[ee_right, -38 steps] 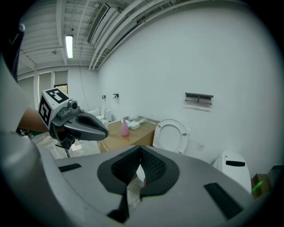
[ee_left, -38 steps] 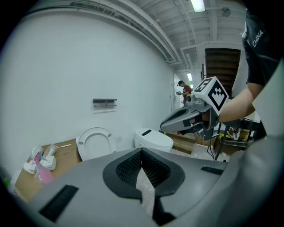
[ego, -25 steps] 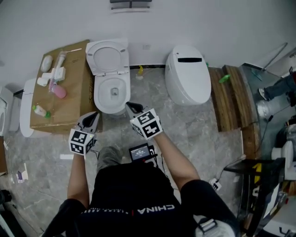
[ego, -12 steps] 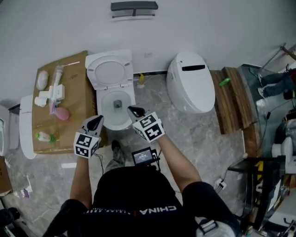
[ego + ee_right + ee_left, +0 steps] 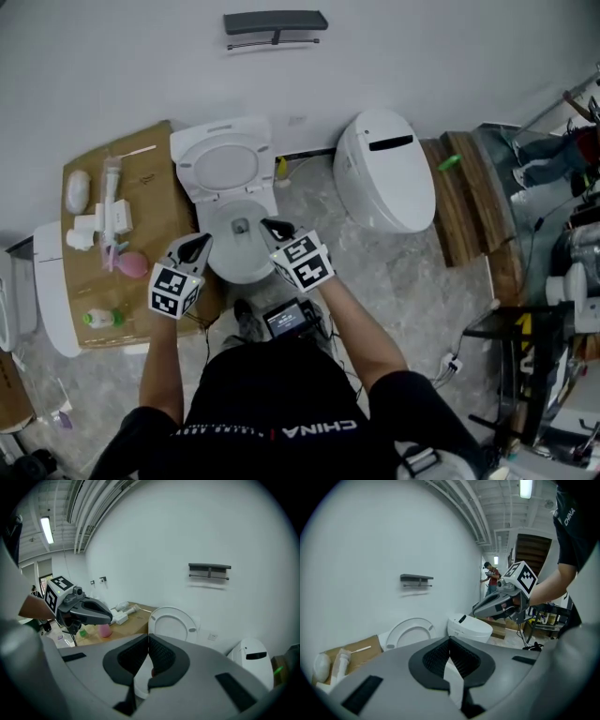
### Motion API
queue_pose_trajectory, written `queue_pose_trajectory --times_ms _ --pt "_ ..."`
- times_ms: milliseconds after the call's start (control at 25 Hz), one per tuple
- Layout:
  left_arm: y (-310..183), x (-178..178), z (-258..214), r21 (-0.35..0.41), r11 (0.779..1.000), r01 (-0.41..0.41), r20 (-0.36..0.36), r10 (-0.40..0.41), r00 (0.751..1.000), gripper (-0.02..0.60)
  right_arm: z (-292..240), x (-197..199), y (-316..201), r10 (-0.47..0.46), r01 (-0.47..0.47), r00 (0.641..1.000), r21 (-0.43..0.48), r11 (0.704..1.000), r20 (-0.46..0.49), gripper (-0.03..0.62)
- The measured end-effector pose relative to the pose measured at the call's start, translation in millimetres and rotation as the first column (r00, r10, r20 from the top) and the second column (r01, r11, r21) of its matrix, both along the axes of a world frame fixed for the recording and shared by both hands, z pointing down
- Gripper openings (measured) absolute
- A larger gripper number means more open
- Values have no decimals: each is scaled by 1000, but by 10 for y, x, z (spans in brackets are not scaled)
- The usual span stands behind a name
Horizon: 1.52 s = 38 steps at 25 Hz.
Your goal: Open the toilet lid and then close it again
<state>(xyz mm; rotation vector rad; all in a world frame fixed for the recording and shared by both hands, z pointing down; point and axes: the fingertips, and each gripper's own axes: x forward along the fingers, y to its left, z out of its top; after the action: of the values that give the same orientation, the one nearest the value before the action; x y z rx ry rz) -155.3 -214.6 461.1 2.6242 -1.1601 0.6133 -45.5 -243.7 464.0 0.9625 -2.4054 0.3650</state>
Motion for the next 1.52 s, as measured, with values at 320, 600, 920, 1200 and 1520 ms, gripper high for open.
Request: queue_pose_trajectory --times_ms 320,600,920,1200,1520 --pt "-372 6 87 -19 997 74 34 -73 997 9 57 -51 -464 -105 104 994 -19 994 -20 14" --pt "-700 220 -56 5 990 140 44 -141 989 9 23 146 -816 -158 158 987 -21 987 3 14" --pt "-829 240 -87 2 988 154 46 -154 987 9 30 107 -966 -182 182 983 -5 983 21 14" --pt "-930 181 -46 -4 989 147 59 -147 987 9 35 51 -1019 -183 183 983 -26 983 14 14" --pt "-1476 94 22 18 997 75 119 -77 990 9 177 -156 -1499 -268 270 962 31 962 -53 15"
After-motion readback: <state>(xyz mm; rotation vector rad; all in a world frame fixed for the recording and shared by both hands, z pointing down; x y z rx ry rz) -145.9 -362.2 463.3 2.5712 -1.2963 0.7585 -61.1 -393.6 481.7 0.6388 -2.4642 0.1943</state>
